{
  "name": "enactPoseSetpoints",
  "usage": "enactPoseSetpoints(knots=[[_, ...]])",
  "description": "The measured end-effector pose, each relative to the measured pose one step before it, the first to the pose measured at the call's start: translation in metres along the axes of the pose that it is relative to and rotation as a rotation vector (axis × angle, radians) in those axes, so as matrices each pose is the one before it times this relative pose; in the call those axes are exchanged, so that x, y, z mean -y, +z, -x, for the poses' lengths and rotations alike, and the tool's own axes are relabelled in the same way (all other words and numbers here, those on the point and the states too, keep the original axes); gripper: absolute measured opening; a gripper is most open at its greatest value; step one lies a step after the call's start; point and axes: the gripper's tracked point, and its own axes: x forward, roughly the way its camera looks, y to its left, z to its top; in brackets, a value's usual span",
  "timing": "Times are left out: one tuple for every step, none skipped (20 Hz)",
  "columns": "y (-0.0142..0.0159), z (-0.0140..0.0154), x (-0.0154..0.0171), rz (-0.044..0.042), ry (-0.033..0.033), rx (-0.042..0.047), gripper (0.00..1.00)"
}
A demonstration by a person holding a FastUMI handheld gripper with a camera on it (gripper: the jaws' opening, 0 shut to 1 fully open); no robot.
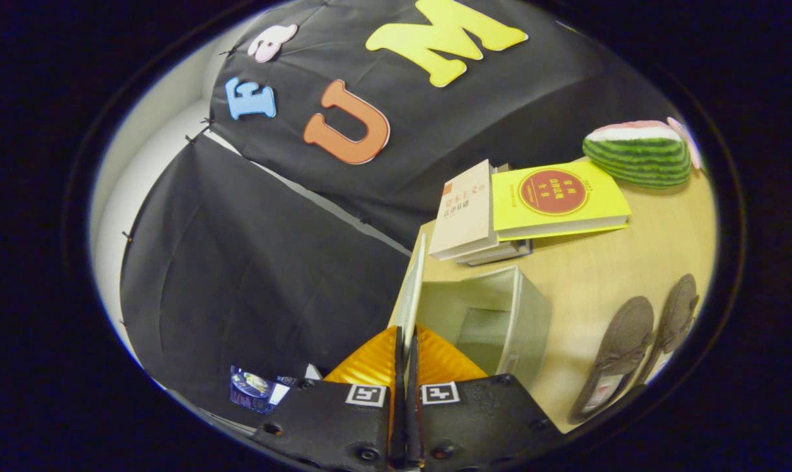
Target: Open the storage box then place both shoes into the box .Put the left shoe in first, then the right shoe, with the right side of both shoes facing outward in a uniform manner.
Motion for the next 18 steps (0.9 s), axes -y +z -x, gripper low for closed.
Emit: enactPoseSetpoints(knots=[[-0.00237,-0.00277,-0.00587,0.00098,0.00209,-0.00605,0.08],[0.00023,-0.00350,-0.00684,-0.00488,-0.00269,0.00377,0.08],[-0.00111,-0.00276,-0.00838,-0.00186,-0.00067,-0.00099,0.09],[-0.00170,-0.00378,-0.00857,-0.00452,0.00298,-0.00223,0.09],[-0.00106,-0.00378,-0.01155,0.00156,0.01162,0.00128,0.09],[0.00032,-0.00424,-0.00948,0.00426,0.00821,-0.00136,0.09],[0.00029,-0.00293,-0.00923,0.00107,0.00932,0.00253,0.09],[0.00173,-0.00432,-0.00874,-0.00808,0.00836,0.01122,0.09],[-0.00097,-0.00592,-0.00846,-0.00696,0.00587,0.00302,0.10],[-0.00267,-0.00681,-0.00780,-0.00450,0.00893,-0.00051,0.10],[-0.00268,-0.00659,-0.00930,-0.00157,0.01122,0.00581,0.10],[-0.00195,-0.00760,-0.00888,0.00252,0.00783,0.00585,0.10],[-0.00217,-0.00814,-0.00849,0.01124,0.01162,0.01301,0.11],[-0.00589,-0.00891,-0.00839,0.03919,0.00660,-0.01088,0.12],[-0.00813,-0.00543,-0.00461,0.04038,0.01023,-0.01334,0.14],[-0.00700,-0.00676,-0.00851,0.03176,0.01492,-0.01260,0.15],[-0.00580,-0.00656,-0.00786,0.02168,0.01472,-0.00537,0.21],[-0.00485,-0.00588,-0.00697,0.00809,0.01326,-0.00359,0.26]])
